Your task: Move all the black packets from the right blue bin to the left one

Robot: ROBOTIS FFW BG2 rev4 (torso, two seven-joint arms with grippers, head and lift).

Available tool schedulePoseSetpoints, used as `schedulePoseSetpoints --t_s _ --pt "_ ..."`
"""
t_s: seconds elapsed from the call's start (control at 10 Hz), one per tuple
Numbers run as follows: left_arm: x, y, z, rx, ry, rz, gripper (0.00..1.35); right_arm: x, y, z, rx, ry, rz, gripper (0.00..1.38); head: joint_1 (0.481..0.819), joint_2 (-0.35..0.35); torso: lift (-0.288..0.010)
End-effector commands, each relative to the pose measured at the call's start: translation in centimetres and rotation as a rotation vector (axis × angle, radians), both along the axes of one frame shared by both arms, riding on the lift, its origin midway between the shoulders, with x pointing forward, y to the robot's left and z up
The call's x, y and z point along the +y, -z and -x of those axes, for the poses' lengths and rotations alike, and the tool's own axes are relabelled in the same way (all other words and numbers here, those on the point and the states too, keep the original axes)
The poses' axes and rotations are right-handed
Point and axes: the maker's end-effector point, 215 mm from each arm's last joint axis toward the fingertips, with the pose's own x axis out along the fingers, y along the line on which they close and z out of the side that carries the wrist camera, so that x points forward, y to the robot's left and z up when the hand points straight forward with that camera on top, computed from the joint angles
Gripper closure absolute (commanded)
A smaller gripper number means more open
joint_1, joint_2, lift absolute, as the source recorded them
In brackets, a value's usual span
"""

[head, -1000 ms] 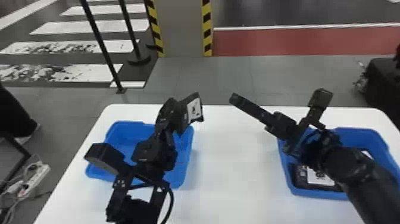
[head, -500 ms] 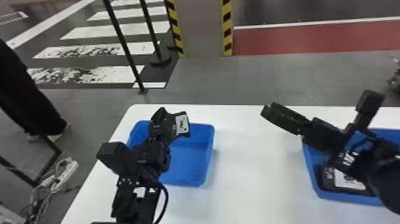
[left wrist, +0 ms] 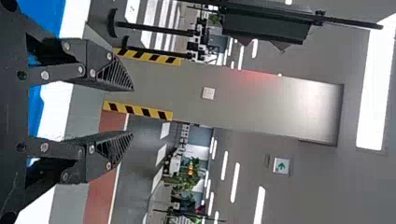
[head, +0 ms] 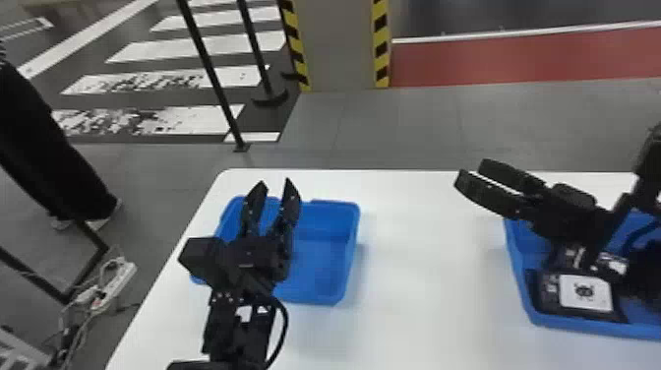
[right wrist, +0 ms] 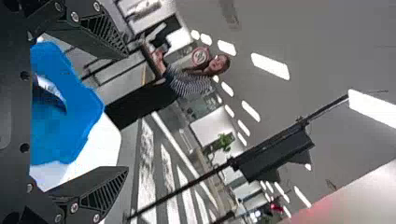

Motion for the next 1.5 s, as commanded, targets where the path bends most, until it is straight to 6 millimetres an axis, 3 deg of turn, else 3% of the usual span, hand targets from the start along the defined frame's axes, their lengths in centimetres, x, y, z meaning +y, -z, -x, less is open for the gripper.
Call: schedulePoseSetpoints --t_s 0.0,0.2,0.4,0.5,0.6,0.8,1.0,1.4 --pt "-1.8 -1.5 0.6 -0.061 0.027 0.07 0.11 -3.8 0.1 1.5 -0.023 0.118 0.182 0.18 0.695 0.208 -0.11" --pt "-3.0 -2.0 1.9 -0.096 0.04 0.101 0.12 -10.4 3.5 3.9 0.056 0.326 0.317 0.17 0.695 0.126 -0.11" --pt "-3.1 -1.7 3.0 -0.105 0.037 0.107 0.12 -17.7 9.1 5.8 0.191 0.513 0.442 0.17 0.695 0.051 -0.11" --pt "-3.1 -1.6 3.3 -0.105 0.037 0.111 0.12 -20.6 11.0 6.6 0.248 0.578 0.498 0.17 0.695 0.026 -0.11" --pt "-3.2 -1.7 3.4 -0.107 0.038 0.113 0.12 -23.1 11.6 6.6 0.273 0.635 0.557 0.17 0.695 -0.023 -0.11" --pt "-3.9 -2.1 3.1 -0.114 0.05 0.118 0.12 -24.8 12.0 5.5 0.297 0.661 0.591 0.17 0.695 -0.093 -0.11" --pt "-3.9 -1.7 3.2 -0.105 0.052 0.121 0.12 -25.8 13.3 5.0 0.348 0.685 0.614 0.17 0.695 -0.116 -0.11" --pt "-4.0 -1.2 3.1 -0.089 0.059 0.128 0.12 -24.2 16.3 4.8 0.427 0.647 0.585 0.18 0.695 -0.118 -0.11"
